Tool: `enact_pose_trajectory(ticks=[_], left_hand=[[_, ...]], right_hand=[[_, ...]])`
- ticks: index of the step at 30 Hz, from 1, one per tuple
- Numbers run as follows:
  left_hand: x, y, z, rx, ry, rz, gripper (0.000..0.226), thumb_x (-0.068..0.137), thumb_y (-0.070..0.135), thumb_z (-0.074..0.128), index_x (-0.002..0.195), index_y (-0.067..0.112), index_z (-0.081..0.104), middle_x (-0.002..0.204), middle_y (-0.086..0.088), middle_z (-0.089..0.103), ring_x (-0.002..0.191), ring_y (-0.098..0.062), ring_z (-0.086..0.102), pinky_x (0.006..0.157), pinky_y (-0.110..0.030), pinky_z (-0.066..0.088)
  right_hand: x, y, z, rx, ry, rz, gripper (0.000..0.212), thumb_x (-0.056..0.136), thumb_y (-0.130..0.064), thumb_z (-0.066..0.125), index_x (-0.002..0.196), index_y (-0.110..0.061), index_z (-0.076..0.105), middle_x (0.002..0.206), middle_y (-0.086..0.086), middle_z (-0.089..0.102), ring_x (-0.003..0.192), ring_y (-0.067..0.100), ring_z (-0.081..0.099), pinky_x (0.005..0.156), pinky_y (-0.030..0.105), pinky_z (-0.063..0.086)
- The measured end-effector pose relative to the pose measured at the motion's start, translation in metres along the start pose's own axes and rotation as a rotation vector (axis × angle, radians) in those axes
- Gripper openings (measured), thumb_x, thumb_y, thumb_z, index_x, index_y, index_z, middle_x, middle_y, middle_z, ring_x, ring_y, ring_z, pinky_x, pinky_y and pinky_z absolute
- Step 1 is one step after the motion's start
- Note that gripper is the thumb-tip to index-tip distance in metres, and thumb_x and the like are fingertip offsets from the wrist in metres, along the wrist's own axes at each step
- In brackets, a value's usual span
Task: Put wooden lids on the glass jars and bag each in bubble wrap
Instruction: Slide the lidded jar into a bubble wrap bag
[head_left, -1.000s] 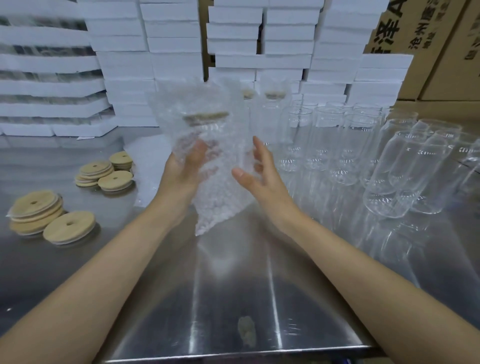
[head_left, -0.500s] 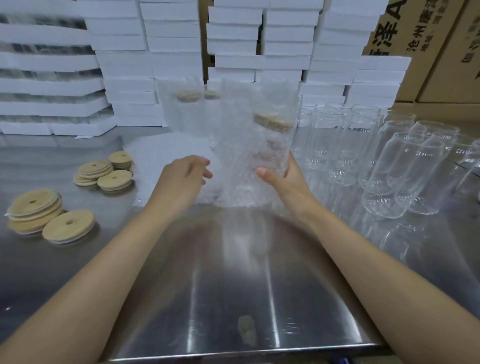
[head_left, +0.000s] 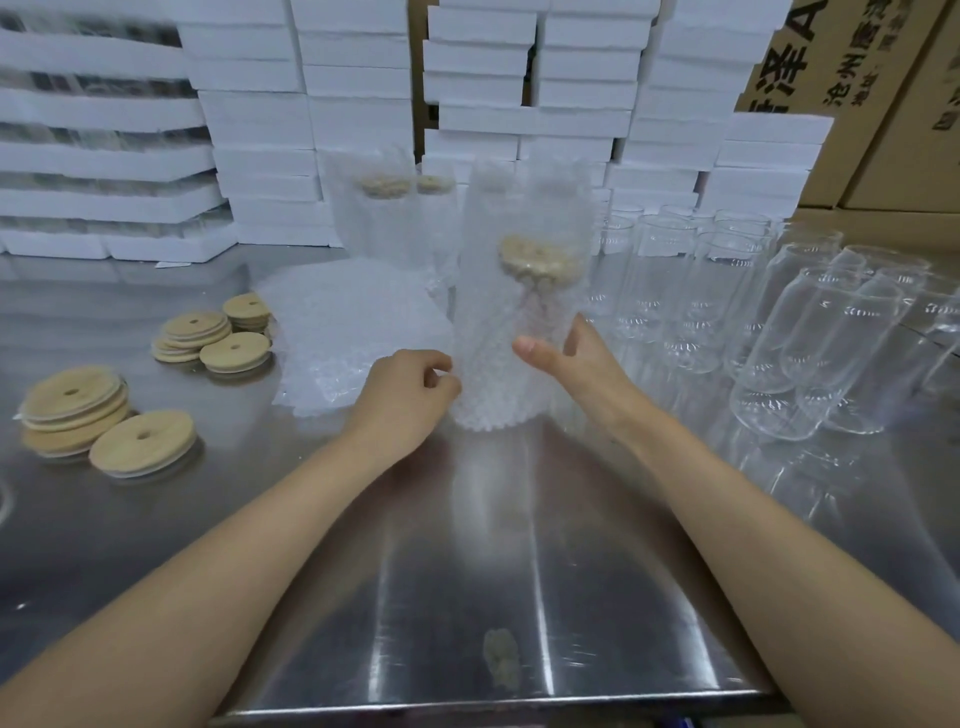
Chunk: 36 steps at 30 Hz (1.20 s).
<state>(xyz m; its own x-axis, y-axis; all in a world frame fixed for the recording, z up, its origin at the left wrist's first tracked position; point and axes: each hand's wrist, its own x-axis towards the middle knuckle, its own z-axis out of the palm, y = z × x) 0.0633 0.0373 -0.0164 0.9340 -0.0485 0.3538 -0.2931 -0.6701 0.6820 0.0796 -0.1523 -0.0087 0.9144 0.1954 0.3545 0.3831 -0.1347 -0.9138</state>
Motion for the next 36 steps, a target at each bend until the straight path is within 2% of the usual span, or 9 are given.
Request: enact_pose_trajectory(ticks=[3,9,13,18,21,27,29,32,36], left_hand=[[-0.002,0.003,0.004,0.112,0.082,0.042,0.037,0.079,0.008,0.05,0.046,0.017,0.038,0.04,0.004,0.032,0.041,-0.014,0.031,0.043,-0.025,0.022],[0.001,0.001,0.003,0.351,0.048,0.022,0.037,0.082,0.017,0.055,0.048,0.02,0.04,0.056,0.004,0.045,0.055,-0.023,0.045,0.047,-0.026,0.024],[0.004,-0.005,-0.012,0.348,0.129,0.11,0.018,0.087,0.014,0.058,0.098,0.022,0.07,0.098,0.005,0.06,0.092,-0.018,0.058,0.07,-0.03,0.04],[0.007,0.007,-0.014,-0.234,-0.008,0.01,0.033,0.085,-0.002,0.047,0.104,0.018,0.064,0.1,0.005,0.064,0.087,-0.007,0.059,0.066,-0.004,0.041],[0.001,0.014,-0.008,-0.481,-0.201,-0.111,0.02,0.075,0.009,0.053,0.09,0.021,0.05,0.09,0.005,0.054,0.077,-0.002,0.052,0.063,-0.015,0.041],[0.009,0.02,-0.011,-0.732,0.107,-0.201,0.031,0.088,-0.001,0.042,0.107,0.02,0.055,0.108,0.003,0.061,0.101,-0.011,0.057,0.088,-0.018,0.047],[0.013,0.015,-0.012,-0.645,0.108,-0.324,0.032,0.09,0.001,0.036,0.112,0.01,0.056,0.113,-0.008,0.062,0.103,-0.021,0.059,0.089,-0.028,0.048],[0.01,0.003,-0.015,-0.126,-0.002,-0.222,0.021,0.089,0.0,0.039,0.098,0.012,0.054,0.096,-0.003,0.058,0.081,-0.018,0.056,0.061,-0.016,0.041],[0.0,-0.009,-0.009,0.282,-0.197,-0.055,0.01,0.084,0.008,0.052,0.089,0.006,0.061,0.096,-0.007,0.063,0.089,-0.025,0.059,0.078,-0.028,0.046]], right_hand=[[-0.001,-0.004,0.006,-0.03,-0.006,-0.04,0.072,0.069,-0.049,0.075,0.132,-0.03,0.046,0.114,-0.03,0.063,0.11,-0.014,0.056,0.084,0.003,0.042],[0.001,0.006,0.008,-0.063,-0.038,-0.015,0.055,0.076,-0.046,0.074,0.124,-0.042,0.046,0.113,-0.035,0.062,0.113,-0.012,0.055,0.089,0.006,0.043],[0.01,0.007,-0.003,0.077,0.03,0.074,0.048,0.082,-0.059,0.061,0.122,-0.033,0.054,0.113,-0.02,0.065,0.109,0.002,0.062,0.099,0.03,0.046],[0.017,0.005,-0.019,0.218,0.091,0.223,0.039,0.105,-0.039,0.029,0.101,-0.023,0.064,0.09,-0.01,0.072,0.079,0.006,0.067,0.07,0.023,0.051],[0.014,0.007,-0.012,0.216,-0.017,0.257,0.033,0.104,-0.025,0.032,0.1,-0.023,0.065,0.089,-0.013,0.074,0.086,0.006,0.067,0.076,0.025,0.05],[0.014,-0.006,-0.021,-0.156,0.094,0.21,0.024,0.093,-0.001,0.047,0.099,-0.014,0.066,0.091,0.001,0.066,0.079,0.013,0.061,0.071,0.019,0.048],[0.009,-0.006,-0.031,-0.437,0.042,0.239,0.021,0.088,0.0,0.056,0.088,-0.019,0.064,0.082,-0.003,0.062,0.073,0.008,0.056,0.064,0.013,0.043],[0.004,-0.002,-0.035,-0.68,-0.125,0.393,0.01,0.083,-0.012,0.07,0.083,-0.021,0.065,0.077,-0.008,0.059,0.075,0.01,0.054,0.06,0.016,0.04],[0.003,0.002,-0.034,-0.757,-0.14,0.458,0.012,0.079,-0.019,0.076,0.074,-0.02,0.065,0.075,-0.002,0.061,0.07,0.013,0.057,0.059,0.022,0.041]])
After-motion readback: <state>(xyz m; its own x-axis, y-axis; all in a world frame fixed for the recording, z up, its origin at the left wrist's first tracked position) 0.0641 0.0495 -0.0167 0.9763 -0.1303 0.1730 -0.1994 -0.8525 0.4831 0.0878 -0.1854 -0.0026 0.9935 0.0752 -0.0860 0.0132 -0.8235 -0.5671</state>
